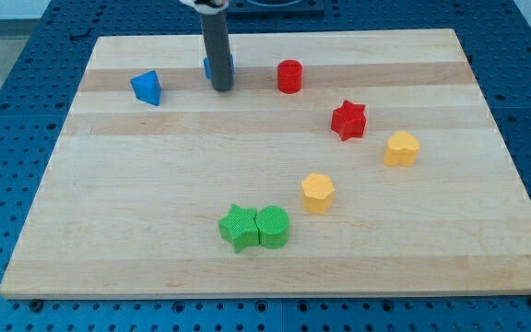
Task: Move blue triangle closer to the yellow hexagon
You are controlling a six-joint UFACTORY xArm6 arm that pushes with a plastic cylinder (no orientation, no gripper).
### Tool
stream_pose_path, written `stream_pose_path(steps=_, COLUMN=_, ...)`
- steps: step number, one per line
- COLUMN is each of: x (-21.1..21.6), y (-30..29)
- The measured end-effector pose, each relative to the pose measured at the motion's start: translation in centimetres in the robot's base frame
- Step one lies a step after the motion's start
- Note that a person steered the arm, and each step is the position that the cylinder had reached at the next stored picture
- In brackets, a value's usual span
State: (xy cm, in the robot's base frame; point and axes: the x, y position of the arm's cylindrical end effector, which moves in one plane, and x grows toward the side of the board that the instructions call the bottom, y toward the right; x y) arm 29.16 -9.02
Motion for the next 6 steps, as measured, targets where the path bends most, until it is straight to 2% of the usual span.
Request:
stream_pose_path(steps=1, x=-3.8, y=-2.1)
stream_pose_path(steps=3, x=-5.3, y=-10.7)
stream_pose_path(steps=4, x=-5.1, y=-14.1)
stream_pose_path(steps=6, x=0.8, y=-14.6)
